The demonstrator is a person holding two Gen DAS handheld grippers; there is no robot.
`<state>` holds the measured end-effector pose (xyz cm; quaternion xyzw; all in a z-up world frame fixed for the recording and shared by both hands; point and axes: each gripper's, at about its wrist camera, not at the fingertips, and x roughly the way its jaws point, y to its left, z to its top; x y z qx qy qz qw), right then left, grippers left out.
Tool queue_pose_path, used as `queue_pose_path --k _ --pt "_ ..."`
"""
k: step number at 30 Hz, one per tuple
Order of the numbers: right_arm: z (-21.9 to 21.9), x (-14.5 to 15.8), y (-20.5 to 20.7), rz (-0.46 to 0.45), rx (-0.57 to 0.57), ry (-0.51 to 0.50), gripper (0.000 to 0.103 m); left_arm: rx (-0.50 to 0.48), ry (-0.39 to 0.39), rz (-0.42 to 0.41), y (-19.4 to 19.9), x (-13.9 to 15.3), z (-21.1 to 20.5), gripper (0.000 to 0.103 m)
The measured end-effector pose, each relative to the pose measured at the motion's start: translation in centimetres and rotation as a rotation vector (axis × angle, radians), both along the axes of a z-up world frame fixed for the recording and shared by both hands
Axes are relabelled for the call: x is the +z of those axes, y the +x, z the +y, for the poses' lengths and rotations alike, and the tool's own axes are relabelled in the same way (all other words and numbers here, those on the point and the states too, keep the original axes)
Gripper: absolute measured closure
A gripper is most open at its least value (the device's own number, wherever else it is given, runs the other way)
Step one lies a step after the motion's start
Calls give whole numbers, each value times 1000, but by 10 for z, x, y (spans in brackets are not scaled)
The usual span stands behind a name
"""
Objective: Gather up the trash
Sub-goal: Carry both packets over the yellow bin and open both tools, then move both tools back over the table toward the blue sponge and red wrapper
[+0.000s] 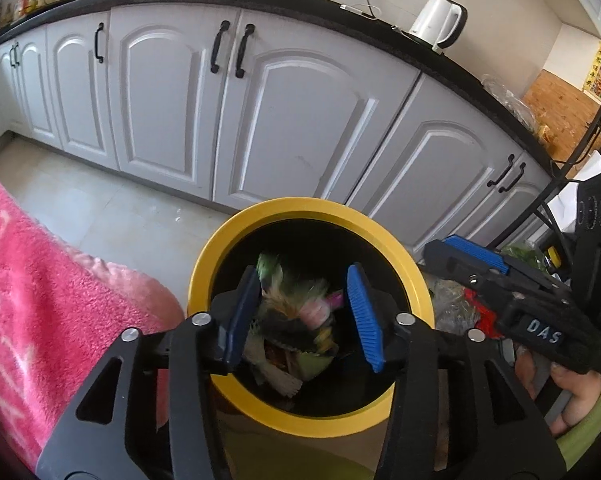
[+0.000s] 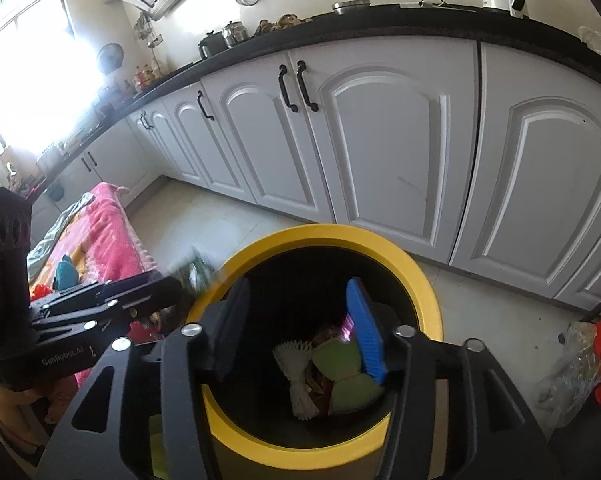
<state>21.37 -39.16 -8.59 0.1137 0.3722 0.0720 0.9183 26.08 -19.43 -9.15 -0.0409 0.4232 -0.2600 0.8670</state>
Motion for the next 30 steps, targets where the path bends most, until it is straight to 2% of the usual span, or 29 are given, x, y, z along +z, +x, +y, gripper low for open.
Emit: queue_pose_path --k 5,10,12,13,30 --pt "0 7 -3 -25 -17 -7 41 23 -5 -5 -3 5 9 44" --pt "0 15 -8 -53 -26 -13 34 51 -11 -27 -9 16 20 26" --pt "2 18 -9 -62 -25 -15 32 65 -8 -43 -12 21 25 14" --pt "3 19 -10 -68 -25 -17 31 72 -4 -51 -14 24 27 12" --pt "36 54 -34 -178 21 -53 19 218 34 -167 -56 65 95 11"
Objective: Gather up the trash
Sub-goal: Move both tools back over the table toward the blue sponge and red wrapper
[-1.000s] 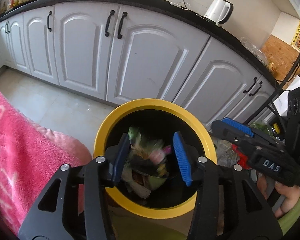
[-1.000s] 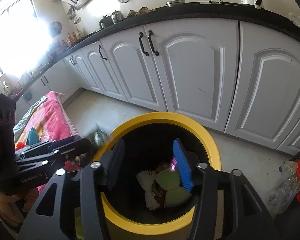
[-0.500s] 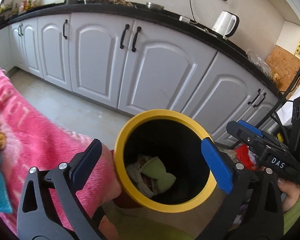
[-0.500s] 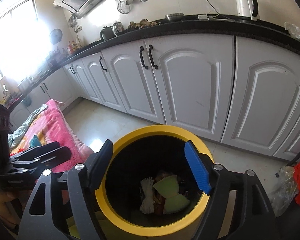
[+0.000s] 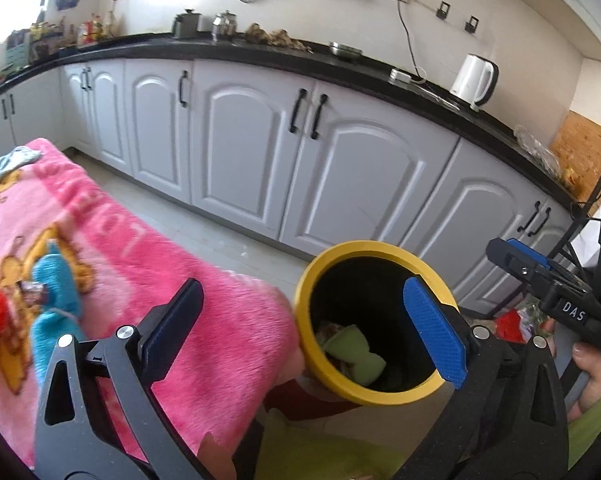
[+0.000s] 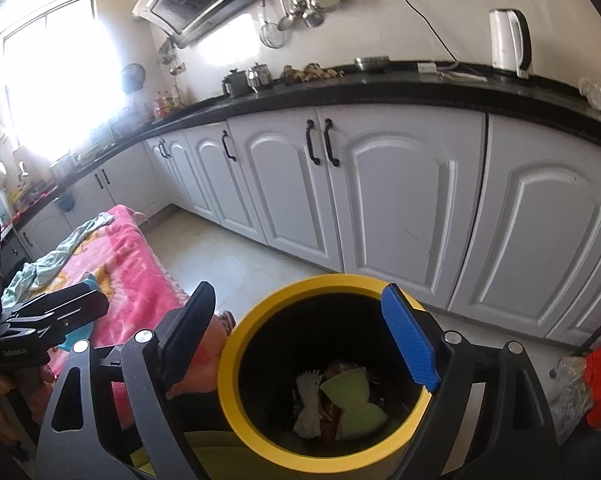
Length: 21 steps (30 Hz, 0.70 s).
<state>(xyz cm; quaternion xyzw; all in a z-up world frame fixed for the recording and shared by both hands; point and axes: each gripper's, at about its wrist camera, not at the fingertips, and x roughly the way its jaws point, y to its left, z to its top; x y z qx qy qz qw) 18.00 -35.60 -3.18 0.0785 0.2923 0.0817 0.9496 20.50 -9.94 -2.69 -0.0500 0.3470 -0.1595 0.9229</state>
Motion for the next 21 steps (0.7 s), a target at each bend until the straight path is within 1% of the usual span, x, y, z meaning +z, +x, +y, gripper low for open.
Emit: queue_pose_path --k 12,21 --pt "49 31 -25 -99 96 -37 14 129 12 -60 -40 20 67 11" --pt "88 42 -41 -142 182 -65 12 237 1 -95 -68 32 117 11"
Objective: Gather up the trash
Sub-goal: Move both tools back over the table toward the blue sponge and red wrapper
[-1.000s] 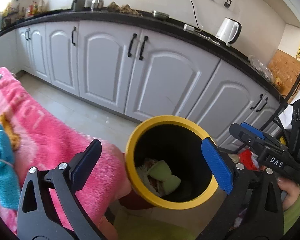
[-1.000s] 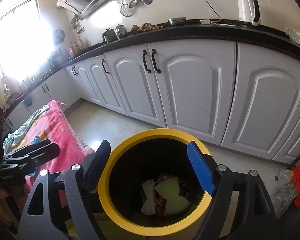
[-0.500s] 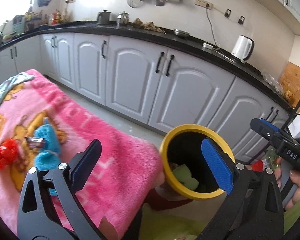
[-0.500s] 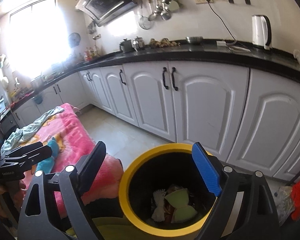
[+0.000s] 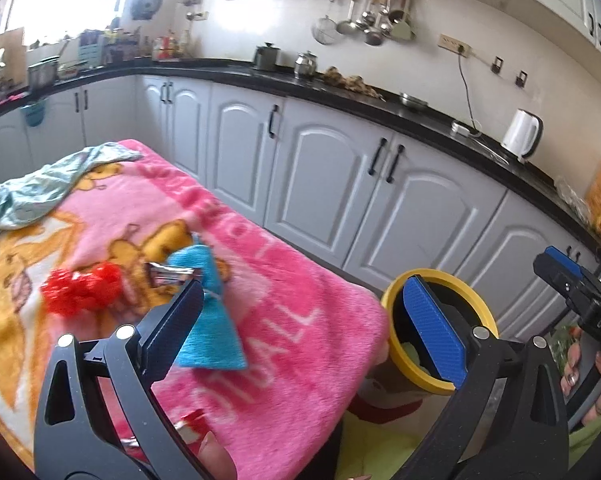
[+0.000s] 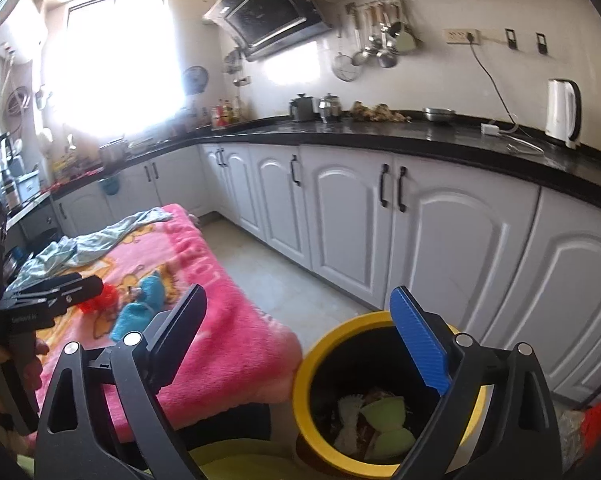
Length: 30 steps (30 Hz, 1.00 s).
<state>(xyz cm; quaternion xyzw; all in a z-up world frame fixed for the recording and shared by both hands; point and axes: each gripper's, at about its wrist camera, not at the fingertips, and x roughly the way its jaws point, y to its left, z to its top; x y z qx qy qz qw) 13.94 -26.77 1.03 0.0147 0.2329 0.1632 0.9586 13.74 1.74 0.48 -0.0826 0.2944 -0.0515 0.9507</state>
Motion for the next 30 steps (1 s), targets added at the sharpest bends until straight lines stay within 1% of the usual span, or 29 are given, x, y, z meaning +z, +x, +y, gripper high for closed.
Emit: queue_pose_path --k 6,16,22,30 --pt "26 4 -6 -10 61 -8 10 52 11 -16 -15 2 25 11" --pt "79 3 -11 2 177 -33 9 134 6 -12 -35 -5 68 11" --pt "107 -4 -10 20 236 -51 8 182 -4 5 -46 -15 94 11" --pt "137 -13 -5 35 289 -67 8 219 -1 39 -57 -33 116 11"
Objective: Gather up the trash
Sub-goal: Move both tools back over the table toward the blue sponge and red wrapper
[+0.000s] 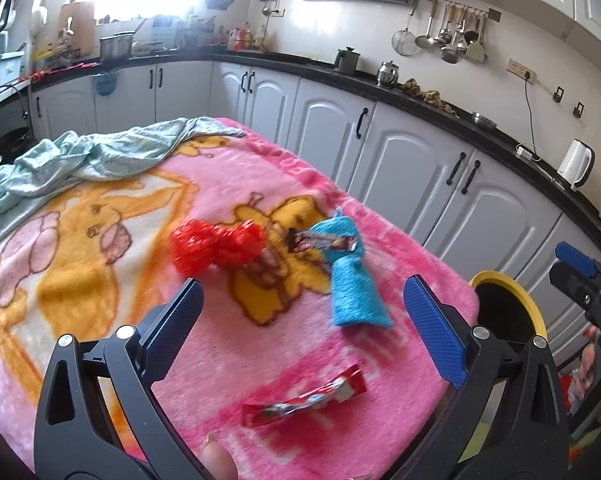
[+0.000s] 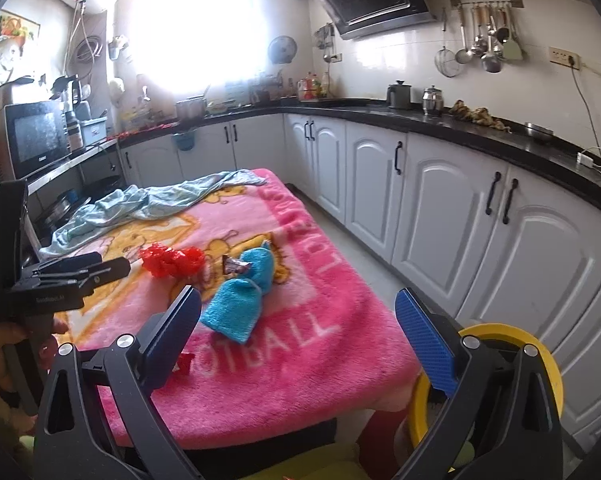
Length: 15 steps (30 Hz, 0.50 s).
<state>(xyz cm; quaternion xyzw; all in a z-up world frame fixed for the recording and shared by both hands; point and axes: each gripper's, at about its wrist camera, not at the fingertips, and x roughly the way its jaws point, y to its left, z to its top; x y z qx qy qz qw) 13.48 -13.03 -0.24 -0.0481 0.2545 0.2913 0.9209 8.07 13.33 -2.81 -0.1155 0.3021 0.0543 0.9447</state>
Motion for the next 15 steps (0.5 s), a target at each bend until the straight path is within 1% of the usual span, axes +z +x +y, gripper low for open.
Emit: queue_pose_path --k 8,15 --pt "34 -8 7 -3 58 -8 8 9 -16 23 -9 -15 18 11" --pt "57 -18 19 18 79 -18 8 -52 -57 68 -14 -38 27 11"
